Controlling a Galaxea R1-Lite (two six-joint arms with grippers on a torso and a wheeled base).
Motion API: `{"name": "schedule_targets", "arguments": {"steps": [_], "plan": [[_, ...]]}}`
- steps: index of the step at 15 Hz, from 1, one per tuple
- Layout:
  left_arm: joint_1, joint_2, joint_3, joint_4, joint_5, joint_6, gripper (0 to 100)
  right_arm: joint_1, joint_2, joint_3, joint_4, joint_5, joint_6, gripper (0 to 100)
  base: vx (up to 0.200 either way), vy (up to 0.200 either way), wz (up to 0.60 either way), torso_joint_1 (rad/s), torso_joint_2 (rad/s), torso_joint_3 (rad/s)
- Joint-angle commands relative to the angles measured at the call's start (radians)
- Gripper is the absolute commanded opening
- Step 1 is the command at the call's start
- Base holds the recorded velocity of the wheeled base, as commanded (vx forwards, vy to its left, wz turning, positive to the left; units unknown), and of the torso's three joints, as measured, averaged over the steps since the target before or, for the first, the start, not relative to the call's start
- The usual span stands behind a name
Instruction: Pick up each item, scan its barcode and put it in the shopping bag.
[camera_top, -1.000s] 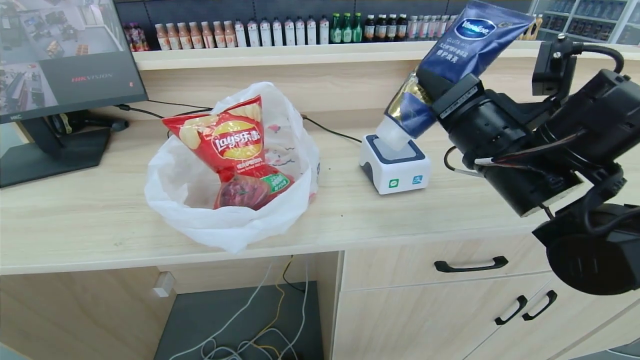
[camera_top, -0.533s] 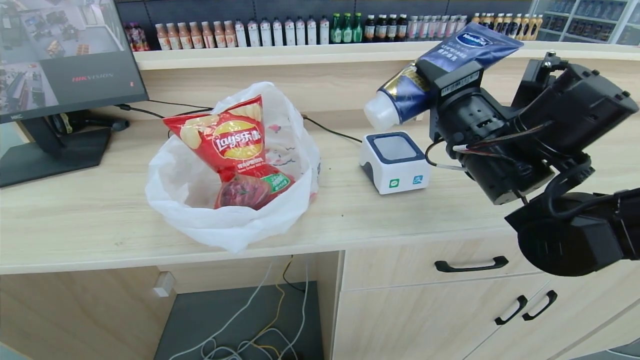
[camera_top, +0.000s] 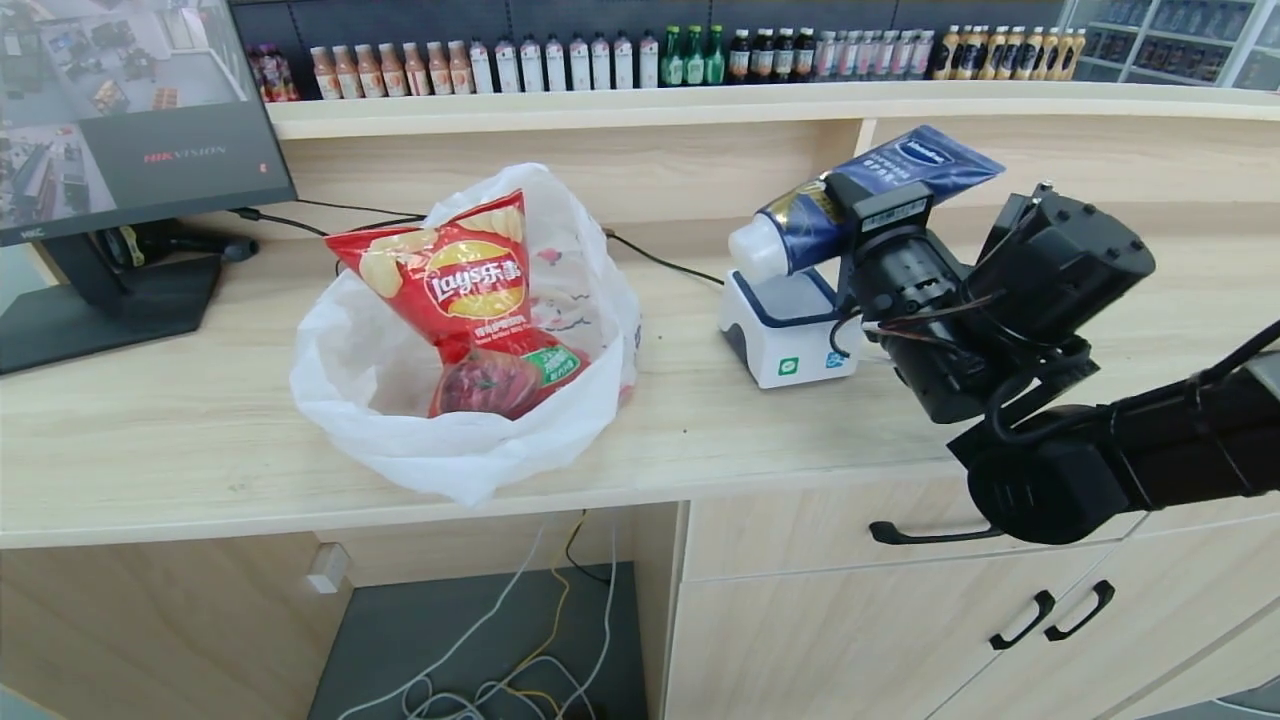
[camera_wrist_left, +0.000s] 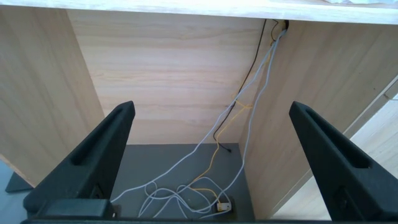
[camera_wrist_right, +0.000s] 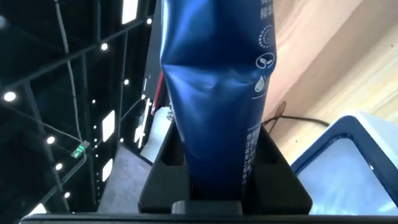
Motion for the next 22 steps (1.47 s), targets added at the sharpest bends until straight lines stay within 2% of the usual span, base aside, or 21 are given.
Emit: {"name": "schedule_targets", "arguments": {"steps": [1,22], "plan": [[0.001,0.0,0.0,0.0,0.001,0.0,100,-0.002,0.025,0.002,-0.001,0.0,0.0,0,0.0,0.0,0.0,0.0,0.0,0.0],[-0.001,0.0,0.0,0.0,0.001,0.0,100,-0.004,0.045,0.003,0.0,0.001,0.043,0,0.0,0.0,0.0,0.0,0.0,0.0]]}}
